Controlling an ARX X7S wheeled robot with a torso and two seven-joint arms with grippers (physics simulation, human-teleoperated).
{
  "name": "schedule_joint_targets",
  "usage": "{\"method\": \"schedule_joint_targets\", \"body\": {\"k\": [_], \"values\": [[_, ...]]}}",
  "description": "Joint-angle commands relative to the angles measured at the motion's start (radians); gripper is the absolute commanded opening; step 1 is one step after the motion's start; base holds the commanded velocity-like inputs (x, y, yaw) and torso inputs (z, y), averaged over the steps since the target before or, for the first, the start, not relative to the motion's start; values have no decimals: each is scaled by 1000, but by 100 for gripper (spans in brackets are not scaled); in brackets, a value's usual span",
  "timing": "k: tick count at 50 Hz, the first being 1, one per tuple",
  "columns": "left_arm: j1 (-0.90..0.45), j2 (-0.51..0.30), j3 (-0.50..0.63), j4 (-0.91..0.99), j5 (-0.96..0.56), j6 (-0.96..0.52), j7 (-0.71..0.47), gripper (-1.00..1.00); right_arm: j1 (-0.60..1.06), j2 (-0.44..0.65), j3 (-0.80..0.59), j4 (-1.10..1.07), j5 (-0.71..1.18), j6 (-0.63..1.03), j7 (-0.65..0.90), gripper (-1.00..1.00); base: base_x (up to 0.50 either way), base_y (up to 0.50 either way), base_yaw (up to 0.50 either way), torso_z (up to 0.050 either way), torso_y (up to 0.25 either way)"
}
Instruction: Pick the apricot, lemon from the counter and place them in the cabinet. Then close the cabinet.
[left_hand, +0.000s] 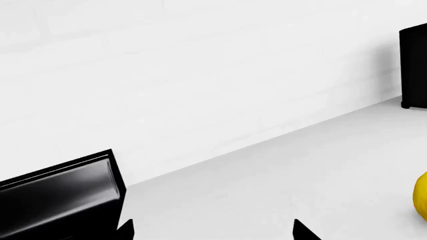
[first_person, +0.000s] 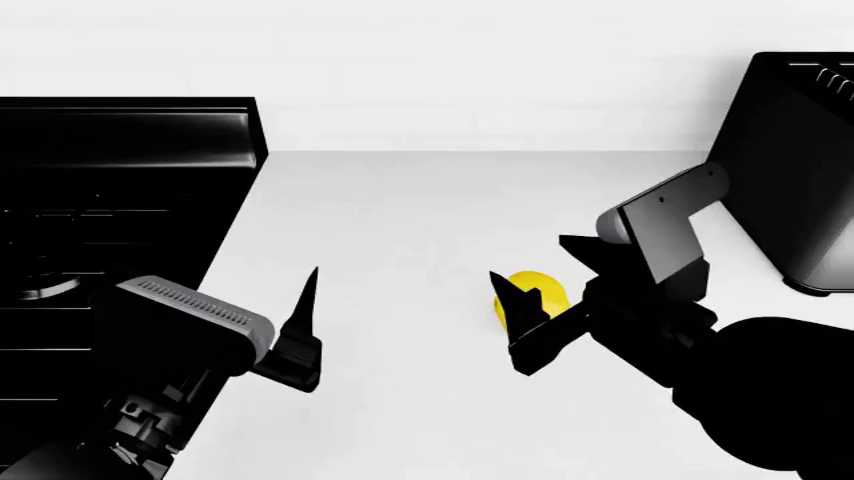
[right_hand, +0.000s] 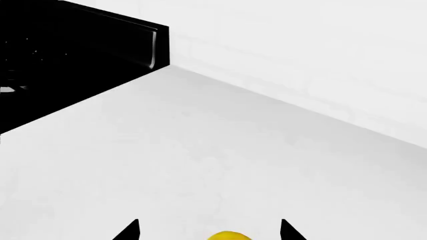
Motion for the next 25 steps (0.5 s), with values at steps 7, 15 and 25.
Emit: {"method": "schedule_joint_targets", "body": {"k": [7, 15, 25], "values": [[-8, 0, 3, 1, -6, -5, -5, 100, -42, 14, -38, 20, -46, -19, -38, 100, 0, 0, 0, 0, 0], [-8, -3, 0, 3, -10, -5, -7, 100, -52, 17, -57, 28, -65, -26, -51, 100, 0, 0, 0, 0, 0], [-7, -6, 2, 1, -10, -3, -6, 100, -68, 7, -95, 64, -119, -49, -71, 100, 0, 0, 0, 0, 0]]}}
